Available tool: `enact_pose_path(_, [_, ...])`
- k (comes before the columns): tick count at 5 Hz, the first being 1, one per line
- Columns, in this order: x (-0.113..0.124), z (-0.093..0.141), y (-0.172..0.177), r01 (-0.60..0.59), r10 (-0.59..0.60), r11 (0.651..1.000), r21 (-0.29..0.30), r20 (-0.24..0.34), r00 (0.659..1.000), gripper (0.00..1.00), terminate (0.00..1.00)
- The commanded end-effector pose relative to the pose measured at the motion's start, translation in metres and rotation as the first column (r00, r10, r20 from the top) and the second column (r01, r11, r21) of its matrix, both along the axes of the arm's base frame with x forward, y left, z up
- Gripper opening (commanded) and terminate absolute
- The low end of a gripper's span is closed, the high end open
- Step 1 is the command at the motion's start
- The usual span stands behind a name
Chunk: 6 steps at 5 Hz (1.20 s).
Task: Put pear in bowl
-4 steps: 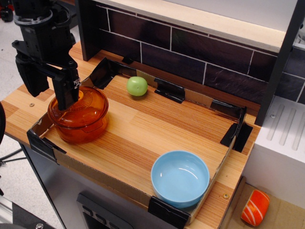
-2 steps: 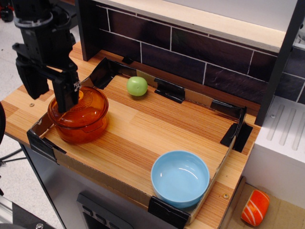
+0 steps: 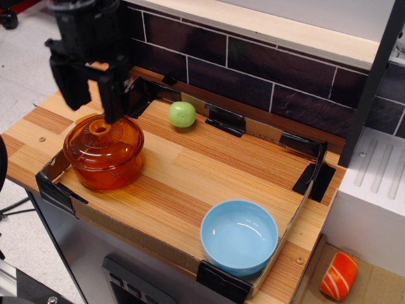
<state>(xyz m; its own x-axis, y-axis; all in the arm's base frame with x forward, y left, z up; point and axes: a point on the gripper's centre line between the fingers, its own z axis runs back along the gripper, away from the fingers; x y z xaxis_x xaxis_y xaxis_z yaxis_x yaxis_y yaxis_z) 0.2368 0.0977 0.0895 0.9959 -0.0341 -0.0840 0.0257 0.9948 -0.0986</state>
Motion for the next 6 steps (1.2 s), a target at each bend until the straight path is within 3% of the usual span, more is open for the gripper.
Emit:
enact_pose_path(1, [0.042,-0.002,-0.010,-0.203,0.205,0.979,-0.030,0.129,0.970,1.00,0.00])
enact_pose_path(2, [0.061,-0.014,-0.021,-0.361,0.366,0.931,-0.057,0.135,0.921,1.00,0.00])
enact_pose_path(3, [0.077,-0.022,-0.036,-0.418,0.423,0.906,-0.067,0.175,0.889,1.00,0.00])
enact_pose_path(4, [0.090,-0.034,-0.046,-0.484,0.475,0.875,-0.025,0.240,0.846,1.00,0.00])
enact_pose_path(6, [0.099,-0.057,-0.049,-0.540,0.515,0.839,0.064,0.224,0.827,1.00,0.00])
